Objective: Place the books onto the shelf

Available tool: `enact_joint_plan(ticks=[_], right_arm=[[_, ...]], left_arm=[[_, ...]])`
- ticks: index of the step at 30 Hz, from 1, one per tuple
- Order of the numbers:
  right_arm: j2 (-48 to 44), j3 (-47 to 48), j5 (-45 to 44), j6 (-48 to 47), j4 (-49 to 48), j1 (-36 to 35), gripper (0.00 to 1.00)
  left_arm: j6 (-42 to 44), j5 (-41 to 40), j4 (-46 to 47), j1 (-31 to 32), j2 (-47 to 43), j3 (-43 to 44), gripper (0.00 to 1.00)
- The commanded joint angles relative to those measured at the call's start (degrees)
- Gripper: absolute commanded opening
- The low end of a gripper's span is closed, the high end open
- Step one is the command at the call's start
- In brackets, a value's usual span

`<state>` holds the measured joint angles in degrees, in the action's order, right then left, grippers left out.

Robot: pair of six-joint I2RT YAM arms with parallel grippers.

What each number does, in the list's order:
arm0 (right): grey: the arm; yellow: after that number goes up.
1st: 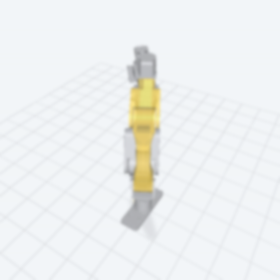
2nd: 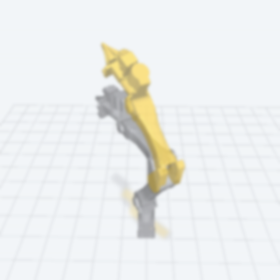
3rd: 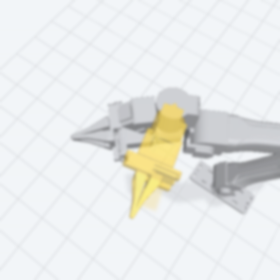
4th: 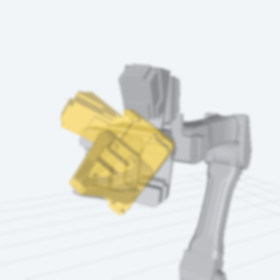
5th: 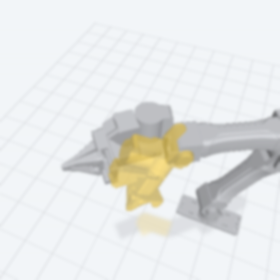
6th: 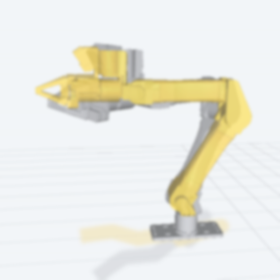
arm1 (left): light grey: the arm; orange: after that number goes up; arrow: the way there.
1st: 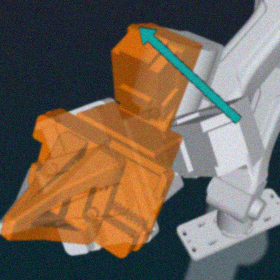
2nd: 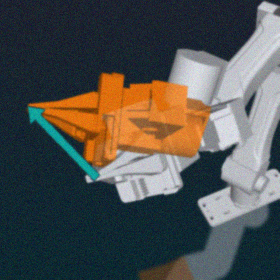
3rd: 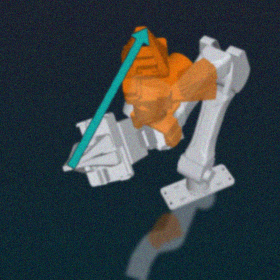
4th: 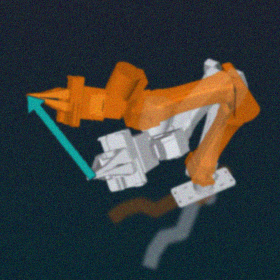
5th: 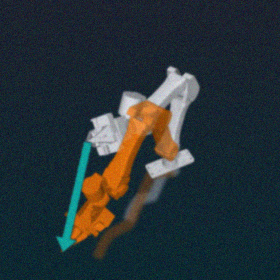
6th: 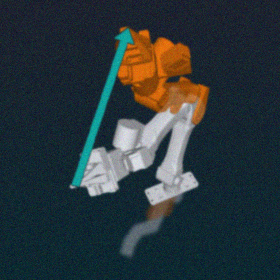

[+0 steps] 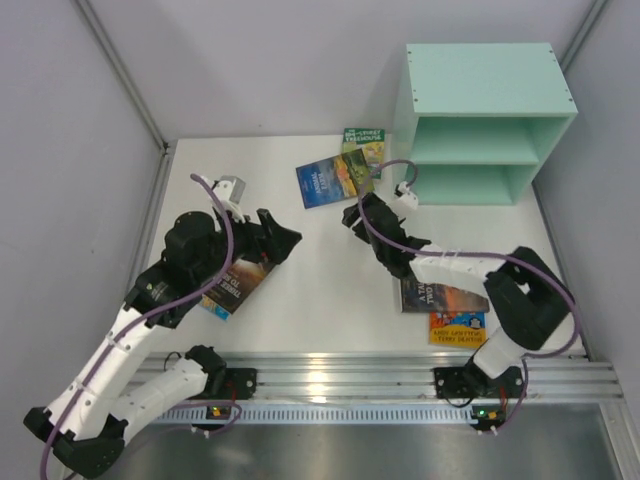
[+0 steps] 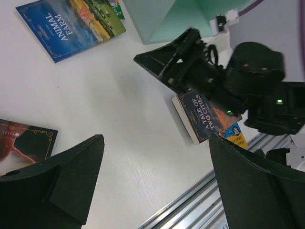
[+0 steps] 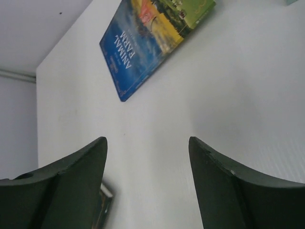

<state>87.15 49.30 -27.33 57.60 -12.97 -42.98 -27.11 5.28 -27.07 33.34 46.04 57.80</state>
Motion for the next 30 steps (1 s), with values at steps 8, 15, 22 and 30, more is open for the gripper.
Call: enact_joint_plan(ticks=[8, 15, 22, 30], right_arm=[[22.61, 13.27, -13.71, 14.99, -13.04, 0.70, 0.65], [31.40, 17.41, -15.38, 22.45, -13.83, 1.94, 0.61], [37.20, 22.42, -13.98, 25.27, -13.31, 4.13, 0.61], [42.74, 26.90, -11.87, 28.44, -13.92, 6.06, 0.62]], left_arm=[[-0.75, -1.06, -3.34, -0.21, -2.27, 1.18, 0.96], [0.39, 0.52, -2.46, -0.12, -1.13, 0.65, 0.96], [1.45, -0.79, -2.99, -0.21, 0.28, 1.44, 0.96], [1.98, -1.41, -2.37, -0.21, 1.51, 1.35, 0.96]])
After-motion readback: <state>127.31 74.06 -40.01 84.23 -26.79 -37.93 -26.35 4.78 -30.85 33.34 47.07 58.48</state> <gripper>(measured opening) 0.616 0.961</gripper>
